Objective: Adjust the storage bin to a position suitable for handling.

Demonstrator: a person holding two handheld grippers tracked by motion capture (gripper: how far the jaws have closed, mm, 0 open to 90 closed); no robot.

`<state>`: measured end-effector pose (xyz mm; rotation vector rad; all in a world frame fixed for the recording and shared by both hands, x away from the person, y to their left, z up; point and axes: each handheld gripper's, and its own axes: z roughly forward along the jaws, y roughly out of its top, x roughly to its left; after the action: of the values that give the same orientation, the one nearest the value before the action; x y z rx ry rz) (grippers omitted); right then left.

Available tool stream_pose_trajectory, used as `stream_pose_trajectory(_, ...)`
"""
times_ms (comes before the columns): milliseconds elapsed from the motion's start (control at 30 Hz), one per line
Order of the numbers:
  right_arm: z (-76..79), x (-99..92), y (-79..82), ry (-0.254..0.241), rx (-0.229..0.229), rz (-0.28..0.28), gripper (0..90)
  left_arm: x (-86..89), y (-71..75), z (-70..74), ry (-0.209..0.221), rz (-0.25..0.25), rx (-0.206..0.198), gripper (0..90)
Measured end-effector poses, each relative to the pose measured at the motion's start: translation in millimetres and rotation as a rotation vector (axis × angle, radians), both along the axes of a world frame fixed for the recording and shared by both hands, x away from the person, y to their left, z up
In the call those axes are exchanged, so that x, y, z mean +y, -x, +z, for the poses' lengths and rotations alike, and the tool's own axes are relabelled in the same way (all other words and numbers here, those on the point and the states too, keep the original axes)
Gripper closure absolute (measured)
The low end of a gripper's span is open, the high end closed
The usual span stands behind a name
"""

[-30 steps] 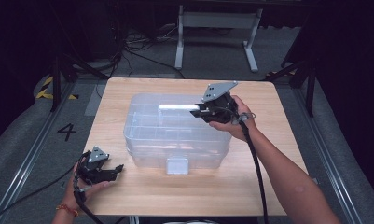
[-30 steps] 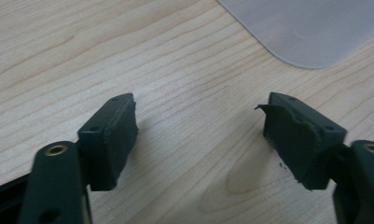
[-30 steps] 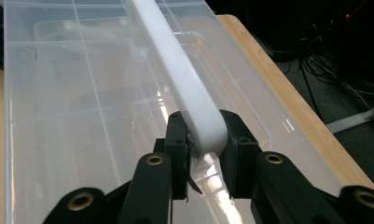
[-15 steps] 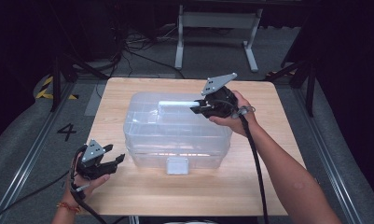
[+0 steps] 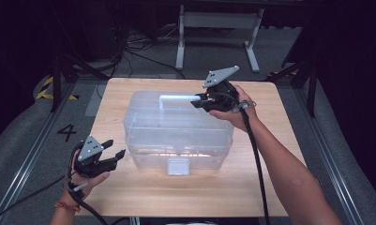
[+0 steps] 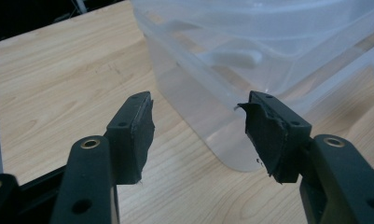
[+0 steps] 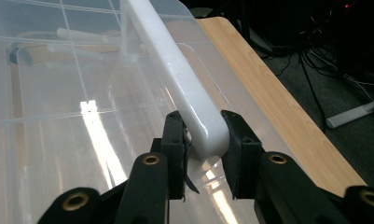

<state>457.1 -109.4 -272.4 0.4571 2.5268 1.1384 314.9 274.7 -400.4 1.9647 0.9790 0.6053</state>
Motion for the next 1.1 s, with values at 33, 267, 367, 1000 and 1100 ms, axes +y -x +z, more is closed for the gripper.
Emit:
stream_pose_trajectory(33, 0.5, 0.3, -0.3, 0.002, -0.002, -0.001, 72.5, -0.5, -0.1, 1.4, 0.015, -0.004, -0.003, 42.7)
stream_pose_trajectory(267, 2.0, 1.4, -0.8, 0.011, -0.013, -0.006, 72.1, -13.2, -0.8, 8.2, 0.018, -0.065, -0.014, 45.9)
stream_pose_trajectory(367, 2.0, 1.3, -0.9, 0.010, -0.014, -0.006, 72.0, -19.4, -2.7, 8.6, 0.023, -0.086, -0.005, 48.9)
stream_pose_trajectory(1000, 5.3, -14.1, 15.3, -0.018, -0.114, -0.053, 66.1, -28.7, -9.2, 9.0, 0.038, -0.186, 0.008, 62.1)
stream_pose_trajectory(1100, 7.0, -27.0, 19.5, -0.055, -0.117, -0.066, 65.5, -29.0, -9.1, 9.1, 0.038, -0.185, 0.005, 62.1)
